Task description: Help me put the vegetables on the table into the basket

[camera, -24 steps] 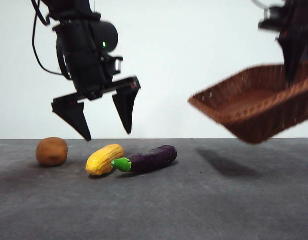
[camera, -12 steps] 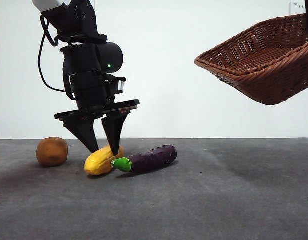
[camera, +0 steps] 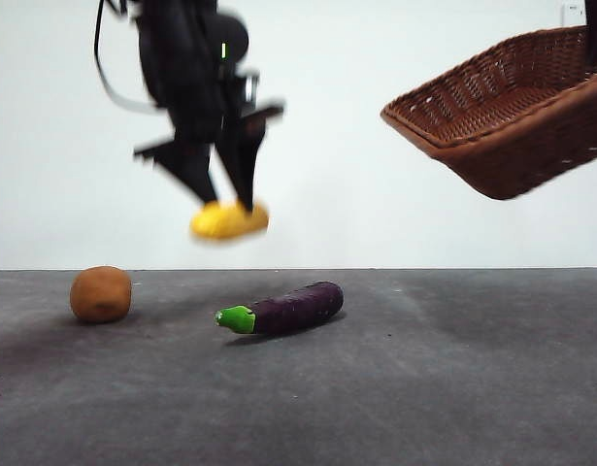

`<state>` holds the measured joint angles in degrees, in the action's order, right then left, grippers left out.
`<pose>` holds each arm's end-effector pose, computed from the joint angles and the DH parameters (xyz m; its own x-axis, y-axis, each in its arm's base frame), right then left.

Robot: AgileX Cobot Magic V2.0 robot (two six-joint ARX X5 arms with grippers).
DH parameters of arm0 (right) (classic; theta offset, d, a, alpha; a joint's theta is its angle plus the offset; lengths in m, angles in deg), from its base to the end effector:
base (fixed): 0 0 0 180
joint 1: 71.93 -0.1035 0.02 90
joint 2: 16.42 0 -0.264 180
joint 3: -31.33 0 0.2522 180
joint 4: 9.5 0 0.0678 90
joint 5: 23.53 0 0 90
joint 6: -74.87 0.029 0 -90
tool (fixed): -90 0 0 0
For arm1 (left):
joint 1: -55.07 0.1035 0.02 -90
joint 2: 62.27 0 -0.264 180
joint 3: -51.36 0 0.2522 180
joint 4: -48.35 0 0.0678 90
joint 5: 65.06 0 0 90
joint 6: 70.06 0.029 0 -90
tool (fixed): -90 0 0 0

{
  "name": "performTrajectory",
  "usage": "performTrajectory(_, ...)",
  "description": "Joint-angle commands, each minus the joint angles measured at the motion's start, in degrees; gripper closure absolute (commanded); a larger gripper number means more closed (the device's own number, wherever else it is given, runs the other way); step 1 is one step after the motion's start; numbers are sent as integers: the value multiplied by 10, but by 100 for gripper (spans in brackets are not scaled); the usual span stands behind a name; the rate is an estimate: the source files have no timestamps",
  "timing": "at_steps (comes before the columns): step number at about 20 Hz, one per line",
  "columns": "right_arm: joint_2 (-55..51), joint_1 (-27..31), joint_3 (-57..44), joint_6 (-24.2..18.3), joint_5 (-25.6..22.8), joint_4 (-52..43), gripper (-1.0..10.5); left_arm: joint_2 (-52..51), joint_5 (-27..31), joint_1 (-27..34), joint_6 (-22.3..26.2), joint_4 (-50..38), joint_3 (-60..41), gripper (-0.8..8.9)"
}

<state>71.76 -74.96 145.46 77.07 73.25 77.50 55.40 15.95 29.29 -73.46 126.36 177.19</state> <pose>0.2846 0.0185 0.3932 0.4737 0.1433 -0.8689 -0.0759 0.9896 0.1218 0.3811 -0.1891 0.2826 0.2384 -0.2887 -0.9273 0.4271 0.8887 -0.1669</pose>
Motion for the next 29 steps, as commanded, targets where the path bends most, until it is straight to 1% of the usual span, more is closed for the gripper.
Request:
performTrajectory(1,2,-8,-2,39,-18,-2,956,4,-32,-10,11,50,118,820)
performTrajectory(3,13,-16,-2,39,-40,15,956,4,-56,-19,10,77,212,818)
performTrajectory(4,20,-24,-2,39,-40,20,956,4,-86,-26,5,87,252,818)
performTrajectory(6,26,-42,-4,39,-22,13,956,4,-213,-41,-6,90,306,818)
performTrajectory(7,27,-49,-4,38,1,4,955,4,-266,-49,-7,85,319,818)
performTrajectory(8,28,-54,-4,39,29,-9,955,4,-283,-57,-11,79,322,818)
performTrajectory(9,28,-57,-4,45,60,-23,955,4,-272,-65,-15,82,322,818)
performTrajectory(11,28,-57,-4,56,112,-33,955,5,-212,-79,-15,94,320,818)
performTrajectory(13,28,-58,-4,51,135,-23,955,6,-137,-91,-15,92,320,818)
performTrajectory(14,27,-61,-4,50,136,-17,955,6,-115,-92,-19,88,320,818)
performTrajectory(17,27,-68,-4,39,165,-8,955,7,-108,-92,-29,85,320,802)
performTrajectory(18,27,-72,-4,36,185,-8,955,10,-109,-92,-30,85,320,714)
performTrajectory(19,27,-76,-4,36,199,-10,955,13,-108,-92,-30,86,320,590)
performTrajectory(20,27,-81,-4,36,204,-13,955,20,-108,-92,-33,87,320,499)
performTrajectory(22,27,-87,-4,35,203,-10,955,33,-108,-92,-43,87,320,378)
performTrajectory(23,27,-87,-4,34,199,-7,955,33,-97,-92,-45,87,320,337)
performTrajectory(24,27,-86,-4,32,193,-3,955,32,-51,-92,-47,80,321,337)
performTrajectory(25,27,-86,-4,26,176,3,955,24,-4,-91,-51,81,324,337)
performTrajectory(26,27,-86,-4,17,150,9,955,13,40,-84,-49,85,327,338)
performTrajectory(27,27,-86,-4,16,120,14,955,2,93,-76,-35,93,328,338)
performTrajectory(28,27,-85,-4,14,99,17,955,-7,140,-69,-24,104,328,338)
performTrajectory(29,28,-85,-4,12,84,18,955,-9,179,-59,-23,113,328,338)
